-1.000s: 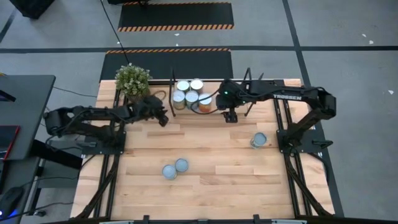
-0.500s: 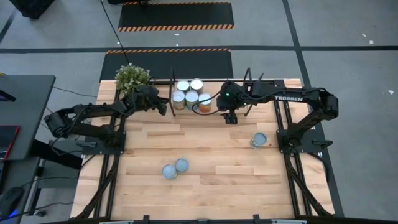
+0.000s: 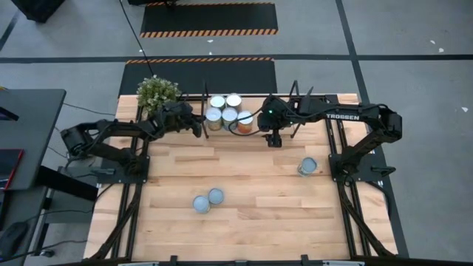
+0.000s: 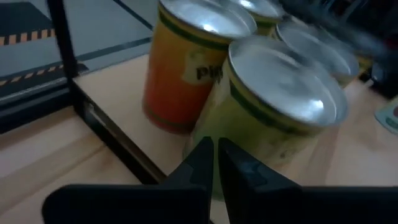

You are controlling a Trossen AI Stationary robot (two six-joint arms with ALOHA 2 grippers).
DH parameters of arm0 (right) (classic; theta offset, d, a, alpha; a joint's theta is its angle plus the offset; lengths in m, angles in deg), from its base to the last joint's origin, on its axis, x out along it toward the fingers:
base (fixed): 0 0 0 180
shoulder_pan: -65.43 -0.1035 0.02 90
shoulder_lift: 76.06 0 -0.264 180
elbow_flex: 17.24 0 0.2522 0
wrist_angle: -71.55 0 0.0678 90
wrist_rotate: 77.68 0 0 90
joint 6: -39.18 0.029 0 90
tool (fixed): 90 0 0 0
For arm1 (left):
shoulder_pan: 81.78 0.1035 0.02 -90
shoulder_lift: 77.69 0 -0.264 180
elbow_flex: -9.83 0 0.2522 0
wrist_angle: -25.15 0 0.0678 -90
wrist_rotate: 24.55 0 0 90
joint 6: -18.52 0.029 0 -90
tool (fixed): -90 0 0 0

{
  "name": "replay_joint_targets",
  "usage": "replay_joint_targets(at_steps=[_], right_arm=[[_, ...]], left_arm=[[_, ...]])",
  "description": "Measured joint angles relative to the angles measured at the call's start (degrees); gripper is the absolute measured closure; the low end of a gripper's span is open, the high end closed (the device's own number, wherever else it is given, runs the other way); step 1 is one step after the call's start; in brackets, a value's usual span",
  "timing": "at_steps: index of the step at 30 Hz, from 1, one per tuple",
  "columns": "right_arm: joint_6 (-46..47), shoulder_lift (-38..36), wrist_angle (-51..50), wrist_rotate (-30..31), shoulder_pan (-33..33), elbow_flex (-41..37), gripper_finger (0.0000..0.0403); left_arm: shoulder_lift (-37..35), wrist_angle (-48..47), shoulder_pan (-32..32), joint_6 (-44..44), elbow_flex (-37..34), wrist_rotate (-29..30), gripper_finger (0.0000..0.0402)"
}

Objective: Pick and place cans onto a shelf
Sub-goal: Adjust the canned goods on the shelf

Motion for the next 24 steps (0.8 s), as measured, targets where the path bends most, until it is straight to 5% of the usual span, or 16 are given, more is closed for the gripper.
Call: replay_joint_targets(at_steps=[24], right_arm=[[-6.89, 7.03, 7.61, -0.92, 5.53, -0.02, 0.0078]], left_arm=[[-6.37, -8.85, -0.91, 5.53, -0.11, 0.60, 0.0372]])
